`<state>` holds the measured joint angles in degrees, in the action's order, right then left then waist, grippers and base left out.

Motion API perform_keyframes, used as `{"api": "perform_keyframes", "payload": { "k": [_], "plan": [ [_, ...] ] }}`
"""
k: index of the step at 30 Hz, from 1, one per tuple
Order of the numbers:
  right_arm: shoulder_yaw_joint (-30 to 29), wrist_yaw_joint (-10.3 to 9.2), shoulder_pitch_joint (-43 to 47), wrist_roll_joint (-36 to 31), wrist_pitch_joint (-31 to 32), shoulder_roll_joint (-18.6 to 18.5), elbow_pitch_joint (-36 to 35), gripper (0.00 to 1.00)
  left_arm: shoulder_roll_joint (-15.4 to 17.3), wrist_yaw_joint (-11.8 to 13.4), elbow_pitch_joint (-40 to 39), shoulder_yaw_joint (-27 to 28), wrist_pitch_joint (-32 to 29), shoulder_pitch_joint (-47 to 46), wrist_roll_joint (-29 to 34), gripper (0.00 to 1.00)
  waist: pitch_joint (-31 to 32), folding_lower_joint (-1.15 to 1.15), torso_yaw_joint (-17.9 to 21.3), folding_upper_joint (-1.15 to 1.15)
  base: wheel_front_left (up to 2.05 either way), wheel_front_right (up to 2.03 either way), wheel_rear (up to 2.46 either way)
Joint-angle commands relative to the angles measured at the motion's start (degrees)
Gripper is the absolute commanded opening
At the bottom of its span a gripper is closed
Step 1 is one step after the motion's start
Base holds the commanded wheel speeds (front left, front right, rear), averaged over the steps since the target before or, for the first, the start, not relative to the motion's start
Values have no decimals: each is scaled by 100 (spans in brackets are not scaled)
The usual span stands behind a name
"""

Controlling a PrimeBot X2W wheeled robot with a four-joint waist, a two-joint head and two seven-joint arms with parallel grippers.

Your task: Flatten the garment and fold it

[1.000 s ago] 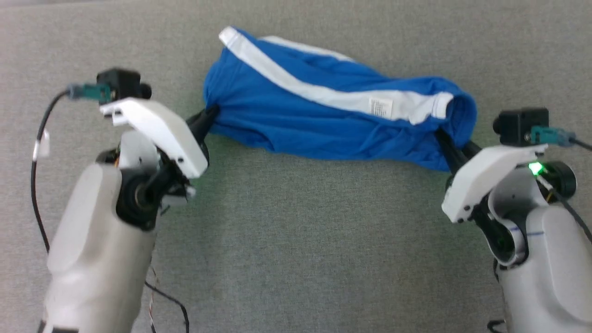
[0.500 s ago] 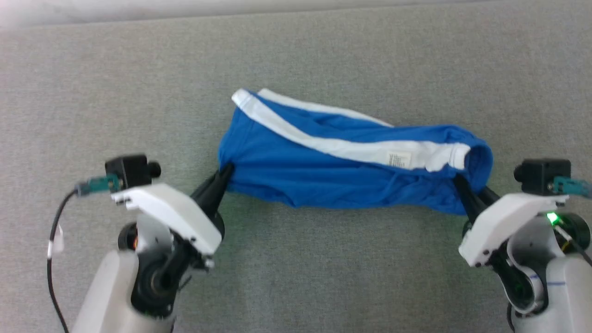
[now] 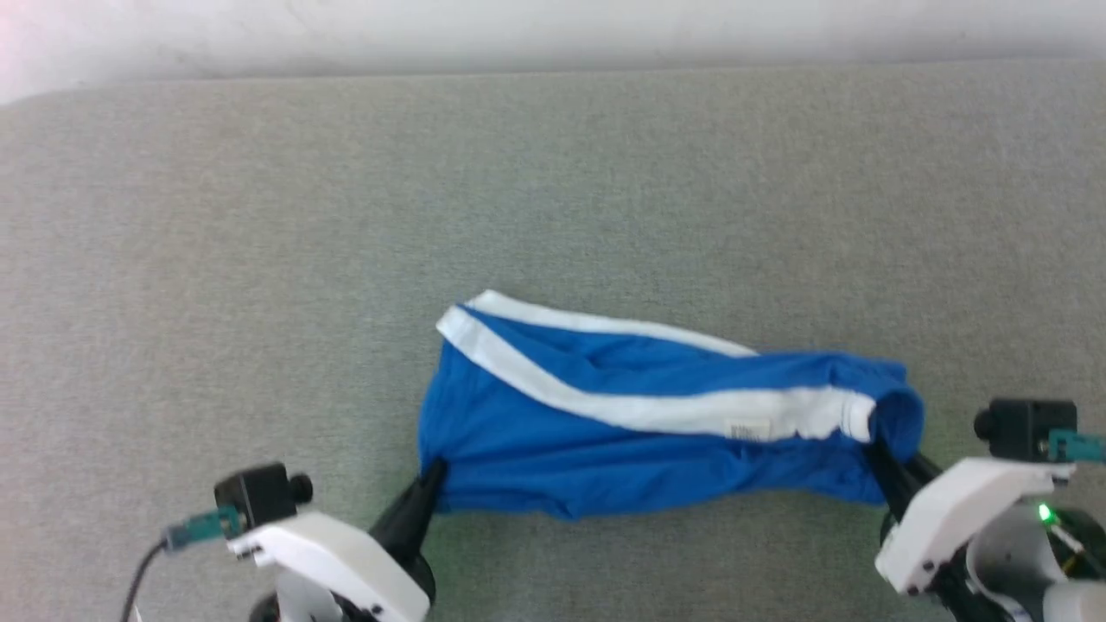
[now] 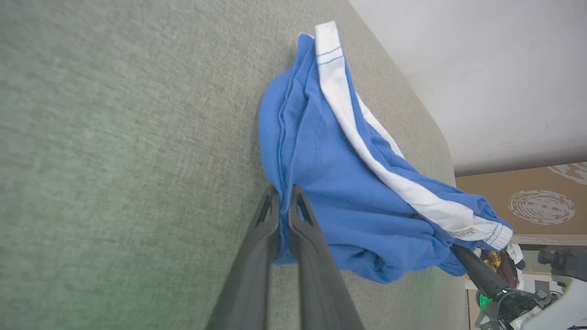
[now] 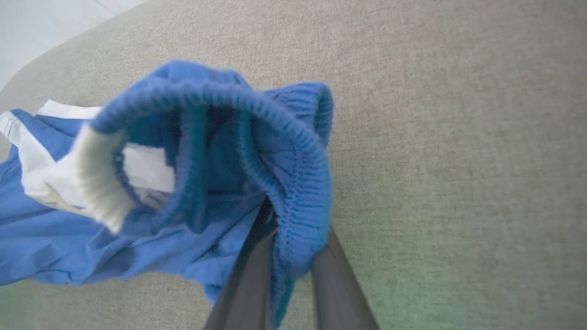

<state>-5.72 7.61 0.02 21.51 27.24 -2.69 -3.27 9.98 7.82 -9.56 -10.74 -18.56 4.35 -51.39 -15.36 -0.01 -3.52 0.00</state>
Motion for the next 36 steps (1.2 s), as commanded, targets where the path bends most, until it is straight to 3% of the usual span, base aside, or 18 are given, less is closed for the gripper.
{"api": "perform_keyframes", "payload": {
  "k": [1,12,13,17,19,20,28,34,36],
  "plan": [
    [-65,-12,141,66,28,-19,-62,0,-48,60,-52,12,76,121,-47,0,109,1,-100,0,0,0,0],
    [-42,-12,592,394,96,-19,-131,0,-209,73,-29,-121,241,314,-14,0,373,1,-201,0,0,0,0],
    [-20,-12,593,414,81,-19,-104,0,-212,84,10,-114,273,290,12,11,384,1,-197,0,0,0,0],
    [57,-12,536,449,27,-19,-8,0,-205,102,203,-119,335,193,94,73,386,1,-167,0,0,0,0],
    [75,-12,490,448,5,-19,29,0,-198,109,300,-136,347,146,132,83,373,1,-154,0,0,0,0],
    [81,-12,466,444,-5,-19,45,0,-185,114,359,-144,353,120,162,97,366,1,-148,0,0,0,0],
    [71,-12,372,441,-100,-19,127,0,-165,62,477,-88,715,-41,368,100,346,1,-128,0,0,0,0],
    [58,-12,378,472,-171,-19,165,0,-106,3,267,340,1962,-131,906,100,381,1,-129,0,0,0,0],
    [82,-12,368,493,-193,-19,165,0,-36,157,383,527,2442,-95,1245,100,394,1,-126,0,0,0,0]
  ]
}}
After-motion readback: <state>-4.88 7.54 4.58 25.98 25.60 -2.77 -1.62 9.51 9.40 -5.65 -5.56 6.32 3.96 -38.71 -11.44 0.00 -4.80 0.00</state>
